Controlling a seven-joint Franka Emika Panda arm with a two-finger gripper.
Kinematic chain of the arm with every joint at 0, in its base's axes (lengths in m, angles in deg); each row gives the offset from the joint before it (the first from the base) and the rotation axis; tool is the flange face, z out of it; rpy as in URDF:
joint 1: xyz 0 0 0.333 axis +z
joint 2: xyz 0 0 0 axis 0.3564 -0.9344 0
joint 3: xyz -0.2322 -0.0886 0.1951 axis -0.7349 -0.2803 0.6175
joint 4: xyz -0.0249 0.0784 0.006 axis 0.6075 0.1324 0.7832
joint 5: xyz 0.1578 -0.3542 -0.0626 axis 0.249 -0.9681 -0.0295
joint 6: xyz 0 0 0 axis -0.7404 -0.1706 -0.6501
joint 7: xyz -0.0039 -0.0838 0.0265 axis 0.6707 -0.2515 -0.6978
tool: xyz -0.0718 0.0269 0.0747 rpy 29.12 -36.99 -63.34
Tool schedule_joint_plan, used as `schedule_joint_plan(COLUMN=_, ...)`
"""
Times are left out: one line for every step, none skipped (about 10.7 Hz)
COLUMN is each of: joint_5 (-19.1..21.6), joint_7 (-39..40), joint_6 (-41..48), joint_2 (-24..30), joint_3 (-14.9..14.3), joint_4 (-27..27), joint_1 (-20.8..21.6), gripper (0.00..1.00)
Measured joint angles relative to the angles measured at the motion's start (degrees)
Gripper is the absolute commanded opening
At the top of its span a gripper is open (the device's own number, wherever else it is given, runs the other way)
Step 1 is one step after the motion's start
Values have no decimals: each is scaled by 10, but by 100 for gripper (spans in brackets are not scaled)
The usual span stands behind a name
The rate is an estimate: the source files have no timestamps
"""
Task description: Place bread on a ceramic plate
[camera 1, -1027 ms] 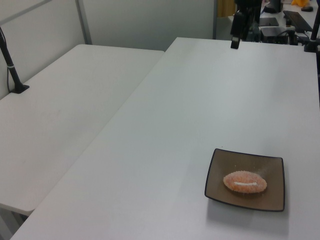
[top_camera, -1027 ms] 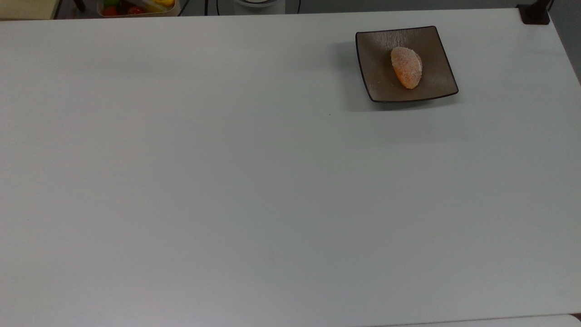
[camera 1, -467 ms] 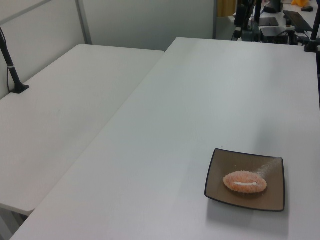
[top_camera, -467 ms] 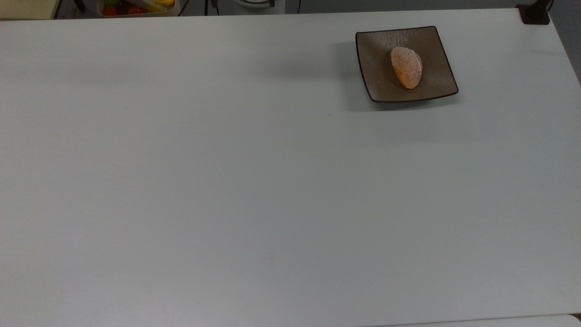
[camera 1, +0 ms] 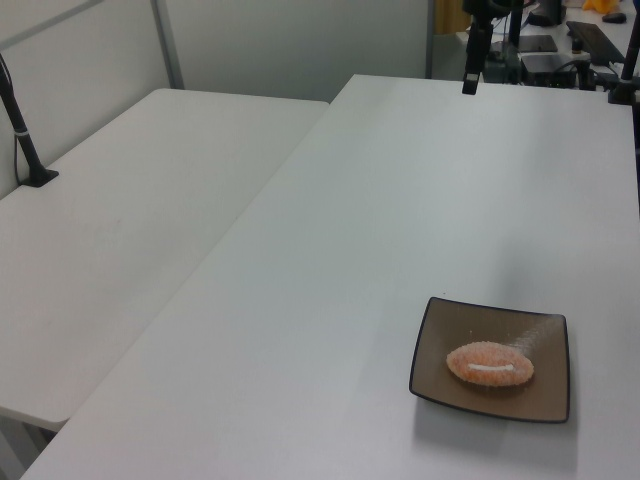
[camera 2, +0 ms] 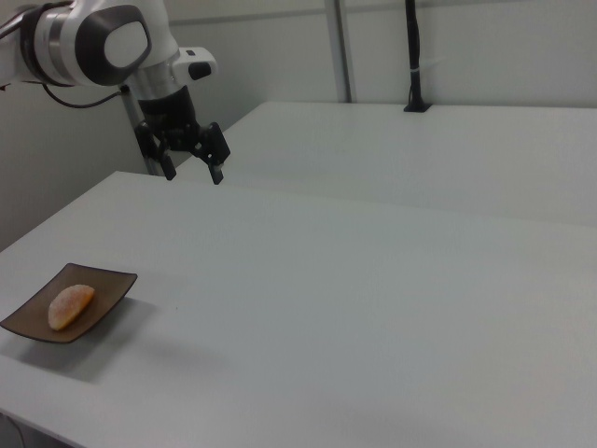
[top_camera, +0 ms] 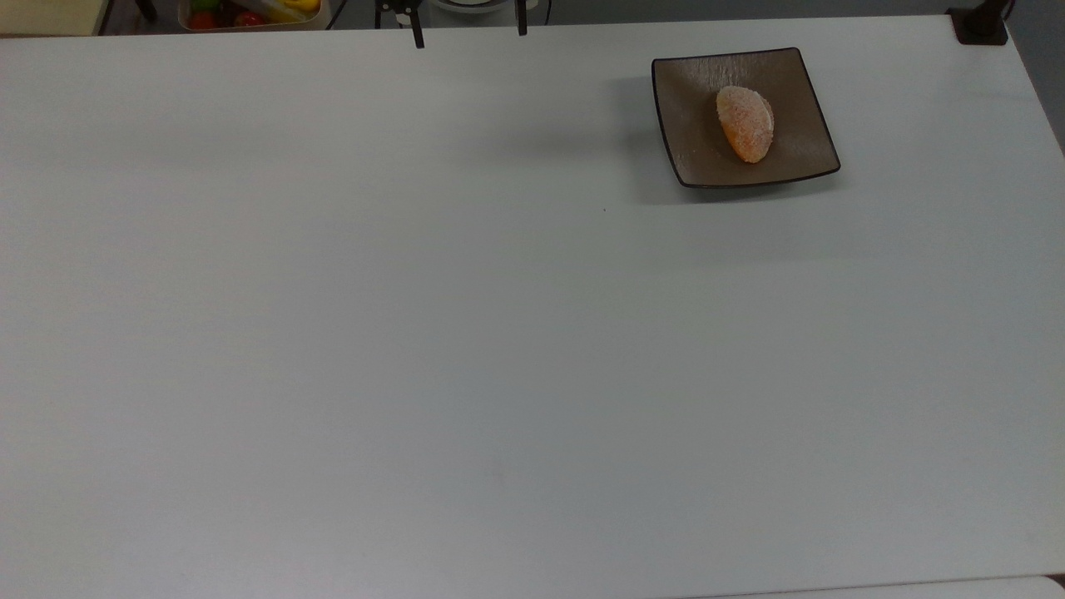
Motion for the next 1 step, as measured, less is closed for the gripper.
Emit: schedule_joint_plan(joint_5=0, joint_7=3, joint_6=0, joint_2=0, joint_3=1, joint_4=0, joint_1=-1, gripper=100)
